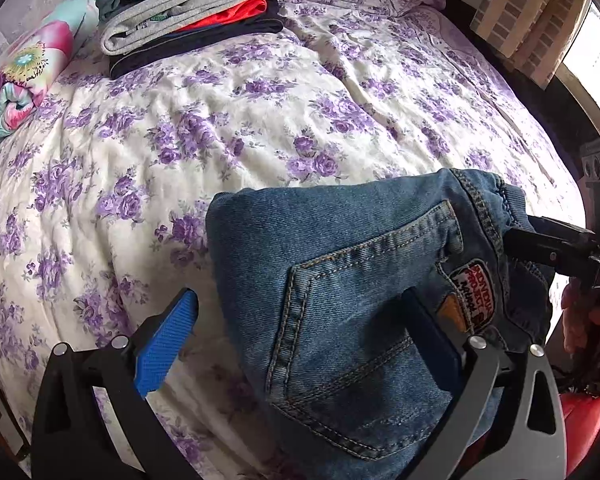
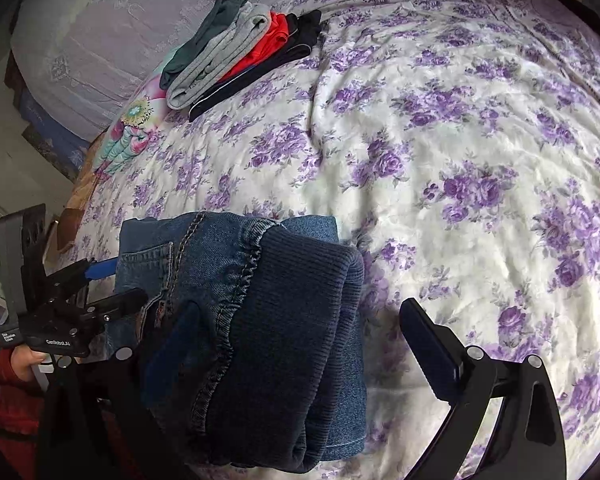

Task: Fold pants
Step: 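Lower the folded jeans beside the clothes stack and open both grippers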

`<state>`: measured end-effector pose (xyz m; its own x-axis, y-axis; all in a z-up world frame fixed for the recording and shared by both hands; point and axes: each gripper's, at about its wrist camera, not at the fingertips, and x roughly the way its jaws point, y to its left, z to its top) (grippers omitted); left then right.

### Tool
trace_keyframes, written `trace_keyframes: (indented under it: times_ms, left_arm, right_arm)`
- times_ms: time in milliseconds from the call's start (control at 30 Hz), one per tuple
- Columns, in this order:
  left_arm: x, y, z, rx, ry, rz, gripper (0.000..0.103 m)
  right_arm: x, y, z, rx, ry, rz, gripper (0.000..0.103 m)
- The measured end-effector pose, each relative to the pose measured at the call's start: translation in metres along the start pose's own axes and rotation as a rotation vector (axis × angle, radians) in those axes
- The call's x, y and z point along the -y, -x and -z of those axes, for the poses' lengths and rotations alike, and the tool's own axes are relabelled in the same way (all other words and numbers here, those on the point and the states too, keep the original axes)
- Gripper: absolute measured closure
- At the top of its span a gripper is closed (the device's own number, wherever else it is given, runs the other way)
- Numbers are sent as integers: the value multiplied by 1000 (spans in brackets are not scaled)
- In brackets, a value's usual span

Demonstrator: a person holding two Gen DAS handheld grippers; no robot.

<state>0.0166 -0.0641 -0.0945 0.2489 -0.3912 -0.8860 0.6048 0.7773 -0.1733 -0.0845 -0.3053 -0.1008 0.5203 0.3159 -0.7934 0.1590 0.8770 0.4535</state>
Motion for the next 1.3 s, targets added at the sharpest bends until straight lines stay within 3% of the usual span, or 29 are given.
trace_keyframes:
  times_ms: [67,133,167,200,233,300,400,600,733,833,933,1000,1067,1200,1300]
  left_arm:
    - [-3,-3,1,0,27,25,4]
    - [-9,-14,4,-22,87,150,5]
    - [-12,-20,6,-38,123,209,10]
    - [-17,-24,8,-38,165,264,22]
    - [-20,-21,7,-22,195,288,25]
    - [-18,-8,5,19,171,279,43]
    - [-21,24,-10,119,162,282,52]
    - [-55,61,-104,245,141,187,51]
    - [-98,36,-164,235,173,127,51]
    - [-125,2,-188,207,205,73,51]
    - [-141,-33,-196,150,223,18,49]
    - [-153,-54,-196,121,254,-13,40]
    - [-160,-62,-196,144,280,-13,34]
    - [-161,-75,-191,179,287,-41,9]
    - [-169,-77,-187,176,339,14,8]
  right_arm:
    - [9,-11,1,-30,-54,-80,4]
    - [14,-23,4,-45,-90,-131,6]
    - [7,-25,3,-42,-60,-137,19]
    - [-3,-24,0,-50,-35,-124,31]
    - [-14,-19,-3,-52,-17,-109,43]
    - [-34,-5,-10,-36,50,-86,51]
    - [-45,9,-33,1,77,-109,52]
    - [-75,0,-135,133,178,-141,52]
    - [-83,-44,-201,138,233,-117,52]
    - [-86,-93,-233,114,266,-72,52]
    - [-86,-139,-245,74,274,-15,48]
    - [-78,-161,-247,75,244,14,40]
    - [-72,-168,-248,113,232,13,34]
    - [-54,-174,-244,125,174,-10,16]
    - [-48,-172,-240,138,143,-21,13]
